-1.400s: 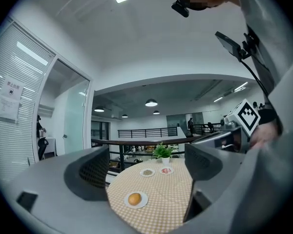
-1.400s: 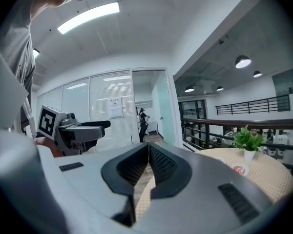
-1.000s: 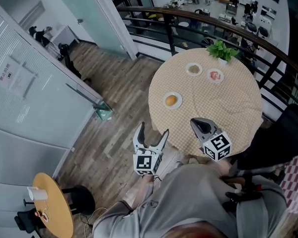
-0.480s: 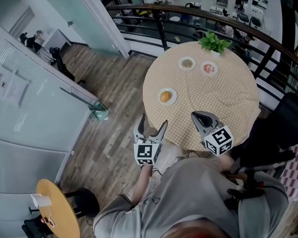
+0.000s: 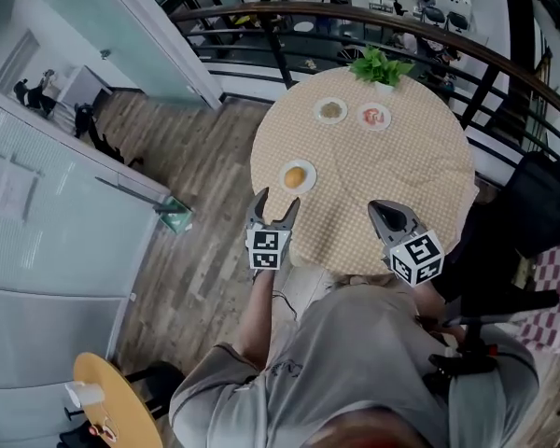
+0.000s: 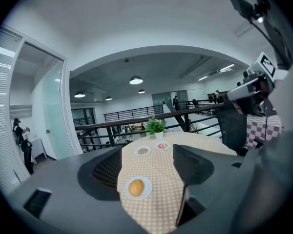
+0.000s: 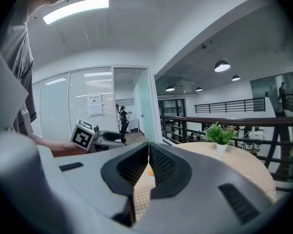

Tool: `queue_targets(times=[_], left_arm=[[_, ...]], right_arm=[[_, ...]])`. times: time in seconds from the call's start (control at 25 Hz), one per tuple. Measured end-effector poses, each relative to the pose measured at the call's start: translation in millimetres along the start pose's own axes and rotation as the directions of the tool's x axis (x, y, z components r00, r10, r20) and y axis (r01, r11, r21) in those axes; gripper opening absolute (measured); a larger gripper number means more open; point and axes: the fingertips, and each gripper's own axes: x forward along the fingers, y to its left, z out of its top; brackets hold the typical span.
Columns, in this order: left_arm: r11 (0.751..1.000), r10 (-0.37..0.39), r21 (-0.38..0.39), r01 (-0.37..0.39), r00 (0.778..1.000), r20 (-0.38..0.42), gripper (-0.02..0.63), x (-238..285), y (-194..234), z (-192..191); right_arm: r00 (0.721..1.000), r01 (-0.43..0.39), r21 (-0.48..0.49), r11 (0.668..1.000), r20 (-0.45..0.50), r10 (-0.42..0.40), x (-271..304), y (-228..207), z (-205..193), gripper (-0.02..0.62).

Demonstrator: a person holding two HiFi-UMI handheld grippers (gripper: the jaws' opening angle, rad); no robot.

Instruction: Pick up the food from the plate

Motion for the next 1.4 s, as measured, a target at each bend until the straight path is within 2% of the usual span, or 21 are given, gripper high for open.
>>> queue_targets(times=[0.16, 0.36, 0.52, 0.96, 1.4], left_arm=[[0.999, -0.040, 0.033, 0.043, 0.994, -0.105, 0.341, 37, 6, -31], [0.990, -0.089, 0.090, 0.112, 0.970, -0.227, 0.341, 81, 8, -73], [0.986, -0.110, 0.086, 0.146, 0.938, -0.329, 0.336, 106, 10, -112], [0.977, -0.127, 0.082, 0.194, 0.855, -0.503, 0.333, 169, 30, -189], [0.965, -0.153, 0.070, 0.251, 0.763, -0.628, 0.333, 224, 42, -239]], right_arm=[[1.000, 0.017, 0.003, 1.000, -0.014, -0.017, -3, -6, -4, 0.015], [0.999, 0.031, 0.007, 1.000, -0.021, -0.031, -4, -8, -7, 0.015], [0.997, 0.061, 0.014, 0.998, -0.037, -0.061, -8, -12, -13, 0.015], [0.981, 0.183, 0.048, 0.982, -0.069, -0.180, -29, -32, -32, 0.015], [0.946, 0.316, 0.064, 0.947, -0.100, -0.309, -55, -51, -40, 0.015]])
